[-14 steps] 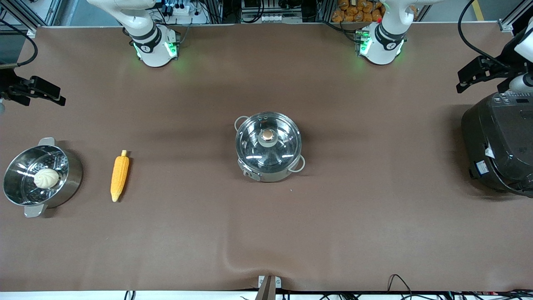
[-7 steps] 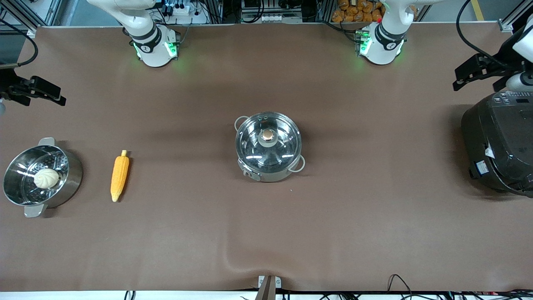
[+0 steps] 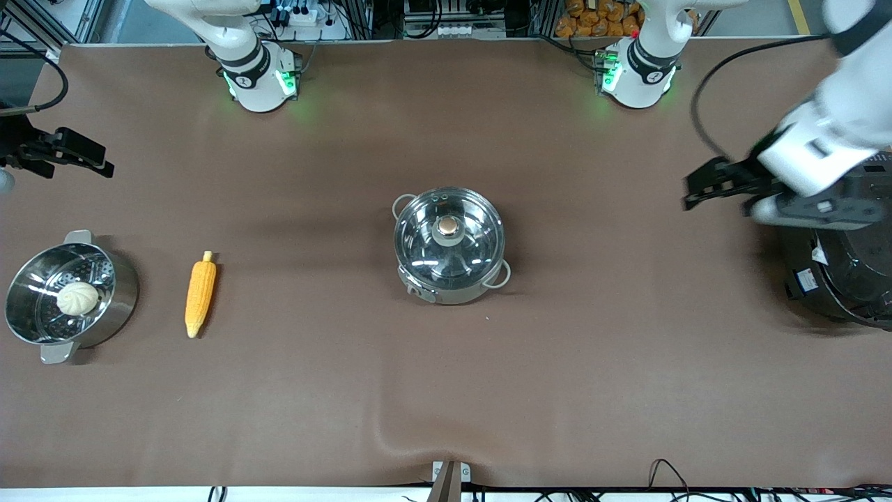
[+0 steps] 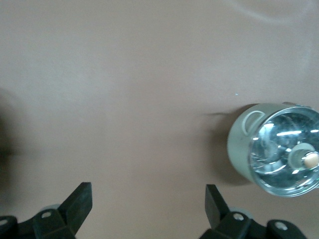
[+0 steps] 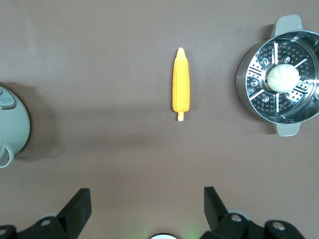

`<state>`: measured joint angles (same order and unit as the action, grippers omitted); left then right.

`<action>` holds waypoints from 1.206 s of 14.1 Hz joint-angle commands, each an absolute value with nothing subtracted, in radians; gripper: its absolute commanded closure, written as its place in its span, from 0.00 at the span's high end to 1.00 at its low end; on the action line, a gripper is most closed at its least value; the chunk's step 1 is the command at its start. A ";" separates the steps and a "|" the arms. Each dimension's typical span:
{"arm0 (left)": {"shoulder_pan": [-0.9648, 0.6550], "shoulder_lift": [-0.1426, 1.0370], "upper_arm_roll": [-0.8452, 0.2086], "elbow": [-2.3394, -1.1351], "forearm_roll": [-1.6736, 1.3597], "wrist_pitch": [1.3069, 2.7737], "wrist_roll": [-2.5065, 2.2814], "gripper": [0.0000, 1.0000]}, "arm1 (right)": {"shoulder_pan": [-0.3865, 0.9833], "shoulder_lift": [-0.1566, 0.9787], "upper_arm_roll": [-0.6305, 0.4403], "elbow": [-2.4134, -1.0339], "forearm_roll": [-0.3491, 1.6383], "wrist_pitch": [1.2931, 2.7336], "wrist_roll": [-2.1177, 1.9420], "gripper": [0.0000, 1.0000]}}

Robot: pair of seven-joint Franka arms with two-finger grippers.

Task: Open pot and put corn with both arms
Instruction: 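Reach the left gripper to the lid knob while the right gripper reaches the corn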

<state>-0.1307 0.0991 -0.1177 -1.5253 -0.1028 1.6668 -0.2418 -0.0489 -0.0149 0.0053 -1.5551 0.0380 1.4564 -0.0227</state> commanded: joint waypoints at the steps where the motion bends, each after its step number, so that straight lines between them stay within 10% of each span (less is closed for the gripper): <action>1: -0.259 0.156 -0.115 -1.479 -0.109 1.692 -0.533 1.00 | -0.038 -0.009 0.003 -1.552 0.040 1.462 -0.008 1.00; 6: -0.507 0.411 -0.094 -1.250 -0.025 1.756 -1.082 1.00 | -0.040 0.037 0.003 -1.555 0.040 1.491 -0.012 1.00; 17: -0.796 0.560 0.041 -1.252 0.018 1.859 -1.391 1.00 | -0.106 0.411 -0.002 -1.598 0.044 1.822 -0.083 1.00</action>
